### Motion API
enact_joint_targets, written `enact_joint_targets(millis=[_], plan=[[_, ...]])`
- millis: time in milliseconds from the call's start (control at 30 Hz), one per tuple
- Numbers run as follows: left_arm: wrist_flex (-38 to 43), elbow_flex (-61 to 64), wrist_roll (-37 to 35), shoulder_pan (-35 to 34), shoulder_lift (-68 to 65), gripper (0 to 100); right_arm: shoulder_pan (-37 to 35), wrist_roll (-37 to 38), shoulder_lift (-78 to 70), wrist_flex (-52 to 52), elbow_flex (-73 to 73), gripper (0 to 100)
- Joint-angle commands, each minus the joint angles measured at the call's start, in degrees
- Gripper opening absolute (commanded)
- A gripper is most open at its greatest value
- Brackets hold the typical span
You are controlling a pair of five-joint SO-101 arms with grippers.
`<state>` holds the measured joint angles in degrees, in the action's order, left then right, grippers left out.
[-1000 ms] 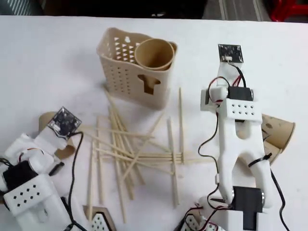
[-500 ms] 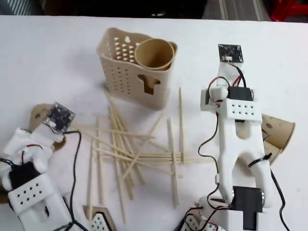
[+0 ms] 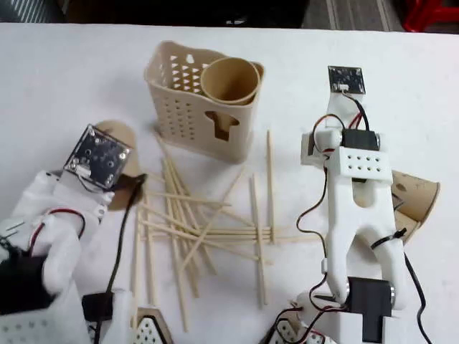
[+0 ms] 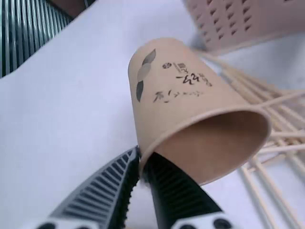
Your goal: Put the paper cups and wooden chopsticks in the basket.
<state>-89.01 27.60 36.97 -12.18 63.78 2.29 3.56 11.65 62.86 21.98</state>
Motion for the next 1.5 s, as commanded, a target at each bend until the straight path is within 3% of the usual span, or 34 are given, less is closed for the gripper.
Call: enact_joint_targets(millis=[0,233,467,700,900,1167,1467], plan=[[-0.35,-8.09,-6.68,6.81,-1.71,2,0.22,-0.44,2.24,-0.66,0.00,22.7],[1.41,-22.86,-14.33,16.75,-19.91,2,0.22,-0.44,2.24,-1.19,0.62,22.7],[-2.73,-50.11,-18.02,23.52,-43.56,2,0.22,-0.44,2.24,-1.19,0.70,22.7],[-8.62,-75.69,-19.96,27.12,-65.54,2,0.22,-0.44,2.24,-1.19,0.70,22.7],[-12.57,-89.67,-21.27,28.26,-78.73,2,0.22,-0.44,2.24,-1.54,0.70,22.7],[-13.27,-91.25,-21.54,34.95,-80.48,2,0.22,-0.44,2.24,-1.54,0.70,22.7],[-13.36,-81.85,-21.54,35.03,-80.31,2,0.22,-0.44,2.24,-1.54,0.70,22.7]])
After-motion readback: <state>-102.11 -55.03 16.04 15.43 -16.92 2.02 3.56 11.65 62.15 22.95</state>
